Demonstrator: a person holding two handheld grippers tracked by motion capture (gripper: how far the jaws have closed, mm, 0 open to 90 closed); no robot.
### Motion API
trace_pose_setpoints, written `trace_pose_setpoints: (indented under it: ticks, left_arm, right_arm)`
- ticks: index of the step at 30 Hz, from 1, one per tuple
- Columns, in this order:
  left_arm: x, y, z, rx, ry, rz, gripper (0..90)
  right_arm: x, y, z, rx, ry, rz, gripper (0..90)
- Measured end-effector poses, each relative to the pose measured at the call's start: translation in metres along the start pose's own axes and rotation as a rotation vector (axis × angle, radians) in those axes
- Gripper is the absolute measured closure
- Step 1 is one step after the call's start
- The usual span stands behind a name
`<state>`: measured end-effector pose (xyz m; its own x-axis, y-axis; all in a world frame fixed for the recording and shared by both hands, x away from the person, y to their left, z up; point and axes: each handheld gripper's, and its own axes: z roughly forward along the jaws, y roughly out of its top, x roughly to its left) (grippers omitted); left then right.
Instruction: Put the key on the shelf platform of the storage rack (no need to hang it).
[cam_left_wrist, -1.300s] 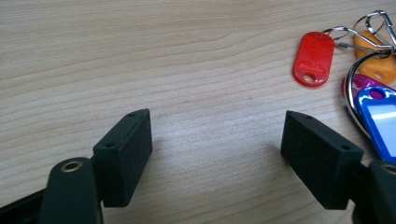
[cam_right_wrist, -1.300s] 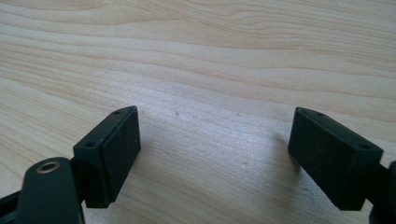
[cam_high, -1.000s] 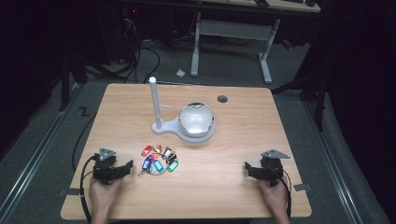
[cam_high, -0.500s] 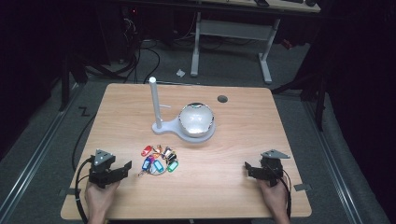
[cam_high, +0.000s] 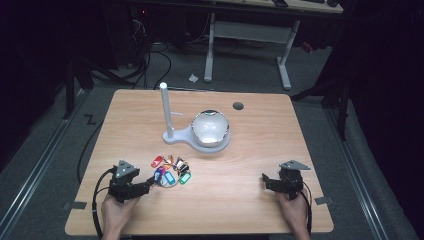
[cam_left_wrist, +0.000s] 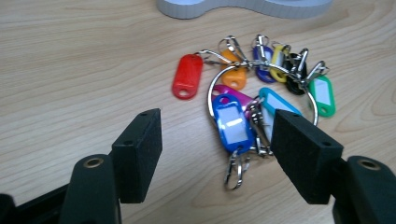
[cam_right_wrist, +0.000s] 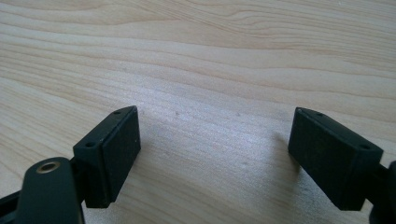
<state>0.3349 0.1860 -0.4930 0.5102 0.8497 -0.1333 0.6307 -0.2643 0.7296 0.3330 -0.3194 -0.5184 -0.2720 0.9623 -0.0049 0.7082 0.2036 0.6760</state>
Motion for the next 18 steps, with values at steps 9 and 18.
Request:
trace_pose_setpoints:
  ticks: [9,18]
  left_arm:
    - [-0.021,0.011,0.018,0.040,-0.004,0.087,41.6]
    - [-0.028,0.015,0.032,0.077,0.007,0.098,47.0]
  right_arm:
    - [0.000,0.000,0.000,0.000,0.000,-0.001,16.9]
    - [0.000,0.000,0.000,0.000,0.001,-0.006,16.9]
